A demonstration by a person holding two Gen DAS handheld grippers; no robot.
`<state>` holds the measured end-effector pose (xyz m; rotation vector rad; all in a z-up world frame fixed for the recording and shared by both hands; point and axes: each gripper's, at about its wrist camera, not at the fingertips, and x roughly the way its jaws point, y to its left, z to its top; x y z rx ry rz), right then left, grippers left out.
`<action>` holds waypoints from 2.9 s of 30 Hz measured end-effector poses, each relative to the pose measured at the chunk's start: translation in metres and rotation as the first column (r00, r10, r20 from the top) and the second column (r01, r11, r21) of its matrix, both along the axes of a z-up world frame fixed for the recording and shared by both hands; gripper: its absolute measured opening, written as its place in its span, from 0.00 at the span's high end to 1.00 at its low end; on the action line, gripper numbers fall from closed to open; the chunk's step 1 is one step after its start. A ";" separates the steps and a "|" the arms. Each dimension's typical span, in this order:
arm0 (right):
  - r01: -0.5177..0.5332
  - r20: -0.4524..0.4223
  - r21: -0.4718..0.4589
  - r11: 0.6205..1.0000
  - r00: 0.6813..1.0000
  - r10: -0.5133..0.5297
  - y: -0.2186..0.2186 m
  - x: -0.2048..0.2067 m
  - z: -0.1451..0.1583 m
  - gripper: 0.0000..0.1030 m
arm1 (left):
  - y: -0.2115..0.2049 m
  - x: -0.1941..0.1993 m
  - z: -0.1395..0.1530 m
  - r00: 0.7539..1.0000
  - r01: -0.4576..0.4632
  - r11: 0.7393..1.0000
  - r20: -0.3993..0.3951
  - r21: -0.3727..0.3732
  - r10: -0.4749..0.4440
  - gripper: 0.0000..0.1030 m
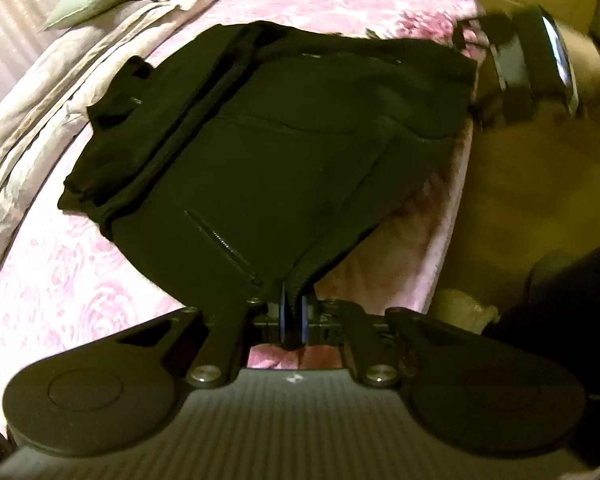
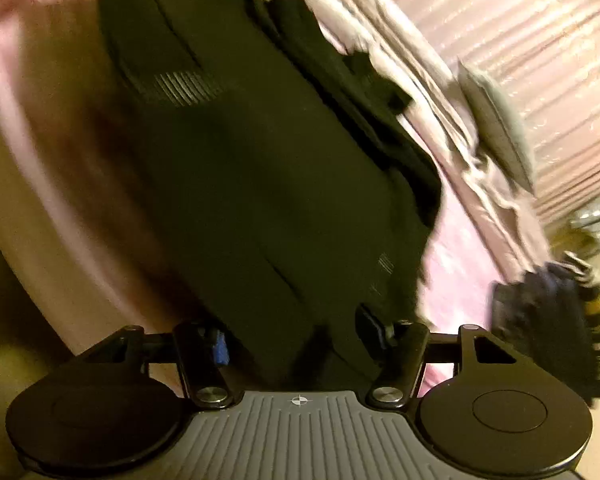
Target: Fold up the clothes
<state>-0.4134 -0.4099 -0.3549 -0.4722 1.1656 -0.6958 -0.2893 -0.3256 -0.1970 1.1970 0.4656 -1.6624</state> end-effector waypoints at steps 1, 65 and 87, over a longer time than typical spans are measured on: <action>-0.001 -0.035 -0.009 1.000 0.999 0.001 -0.008 -0.010 -0.003 0.52 | 0.000 -0.002 -0.002 1.000 0.008 1.000 0.007 0.004 -0.008 0.95; -0.090 -0.033 0.599 0.796 0.990 0.137 -0.418 0.183 0.123 0.97 | -0.324 0.279 0.015 0.894 -0.430 0.892 -0.072 0.142 0.443 0.95; 0.390 0.304 0.576 0.718 0.713 -0.631 -0.433 0.129 0.121 0.33 | -0.310 0.339 -0.031 0.739 -0.642 0.755 -0.154 0.133 0.656 0.84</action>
